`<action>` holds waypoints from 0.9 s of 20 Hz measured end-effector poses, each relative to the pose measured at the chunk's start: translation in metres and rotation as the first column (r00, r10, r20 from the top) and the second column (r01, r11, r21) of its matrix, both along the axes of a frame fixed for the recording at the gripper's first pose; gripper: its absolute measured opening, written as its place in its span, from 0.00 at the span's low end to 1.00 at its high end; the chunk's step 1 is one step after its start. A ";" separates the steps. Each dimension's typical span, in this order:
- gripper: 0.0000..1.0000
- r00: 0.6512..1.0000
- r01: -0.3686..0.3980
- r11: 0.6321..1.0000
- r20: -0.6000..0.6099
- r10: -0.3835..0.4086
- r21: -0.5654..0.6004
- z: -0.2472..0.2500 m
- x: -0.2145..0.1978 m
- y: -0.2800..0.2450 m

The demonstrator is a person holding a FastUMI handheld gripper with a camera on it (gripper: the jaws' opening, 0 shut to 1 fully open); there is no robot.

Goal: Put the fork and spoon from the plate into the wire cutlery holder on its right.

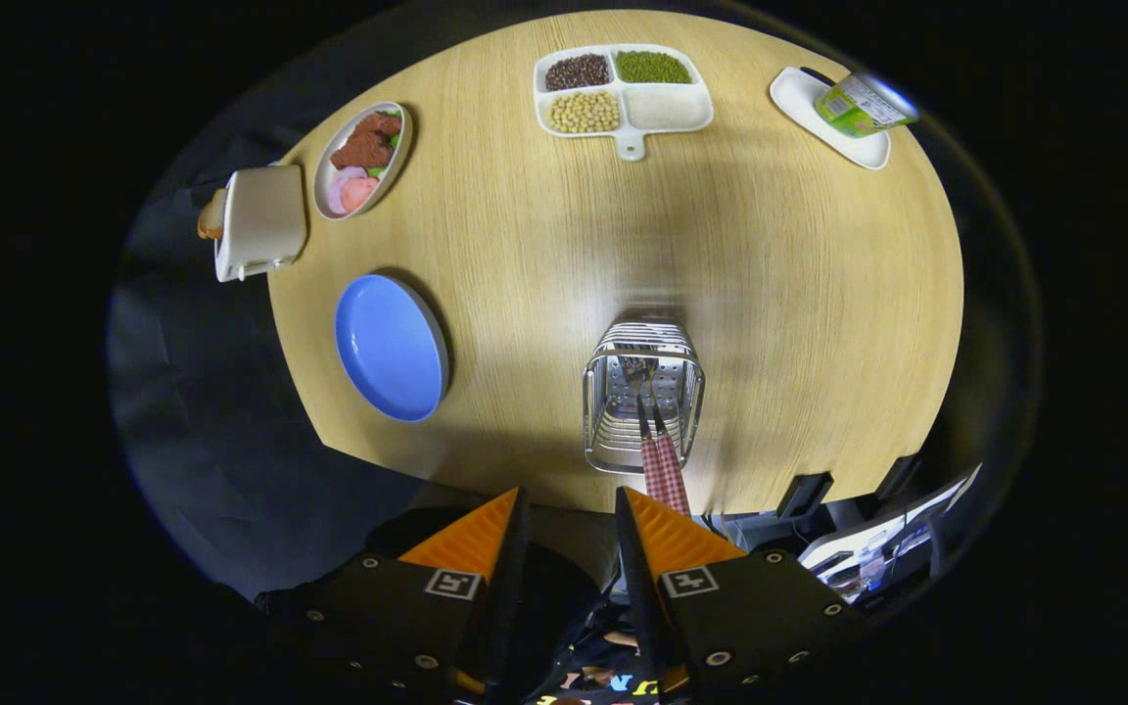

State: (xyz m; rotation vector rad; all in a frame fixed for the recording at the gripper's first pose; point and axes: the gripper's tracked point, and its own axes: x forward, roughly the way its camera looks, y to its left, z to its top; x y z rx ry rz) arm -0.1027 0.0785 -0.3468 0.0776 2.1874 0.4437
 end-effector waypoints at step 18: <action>0.93 0.122 0.259 0.949 0.969 -0.216 0.179 0.112 0.148 -0.070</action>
